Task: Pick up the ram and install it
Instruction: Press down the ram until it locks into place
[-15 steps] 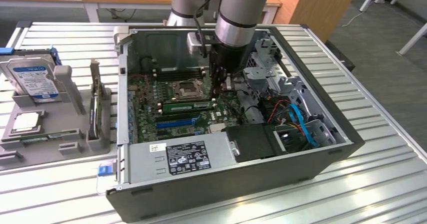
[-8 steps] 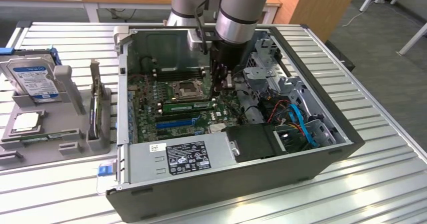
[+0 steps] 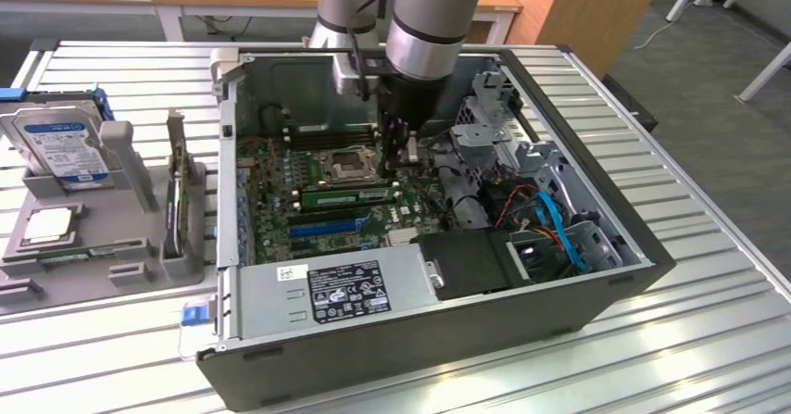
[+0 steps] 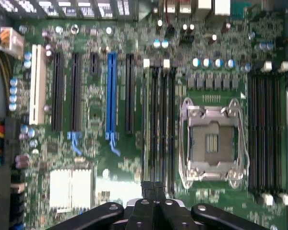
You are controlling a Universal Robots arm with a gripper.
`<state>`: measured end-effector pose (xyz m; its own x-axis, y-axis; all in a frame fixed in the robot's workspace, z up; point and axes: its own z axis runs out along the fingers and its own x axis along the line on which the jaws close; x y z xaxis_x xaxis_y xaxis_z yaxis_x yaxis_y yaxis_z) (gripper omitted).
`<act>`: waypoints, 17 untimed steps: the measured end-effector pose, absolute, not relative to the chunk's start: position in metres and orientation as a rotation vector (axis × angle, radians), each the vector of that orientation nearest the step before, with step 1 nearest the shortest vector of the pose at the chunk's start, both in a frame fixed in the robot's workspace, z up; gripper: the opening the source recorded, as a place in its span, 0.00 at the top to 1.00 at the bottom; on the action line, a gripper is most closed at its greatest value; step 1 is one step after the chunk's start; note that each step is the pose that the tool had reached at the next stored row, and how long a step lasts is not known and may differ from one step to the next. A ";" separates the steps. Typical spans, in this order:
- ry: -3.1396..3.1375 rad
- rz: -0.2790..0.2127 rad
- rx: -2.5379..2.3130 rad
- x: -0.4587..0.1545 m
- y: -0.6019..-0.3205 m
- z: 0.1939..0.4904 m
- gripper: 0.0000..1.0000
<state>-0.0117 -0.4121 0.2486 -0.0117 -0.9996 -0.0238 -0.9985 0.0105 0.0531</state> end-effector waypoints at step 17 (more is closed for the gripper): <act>-2.220 -0.083 2.194 -0.060 -0.412 0.249 0.90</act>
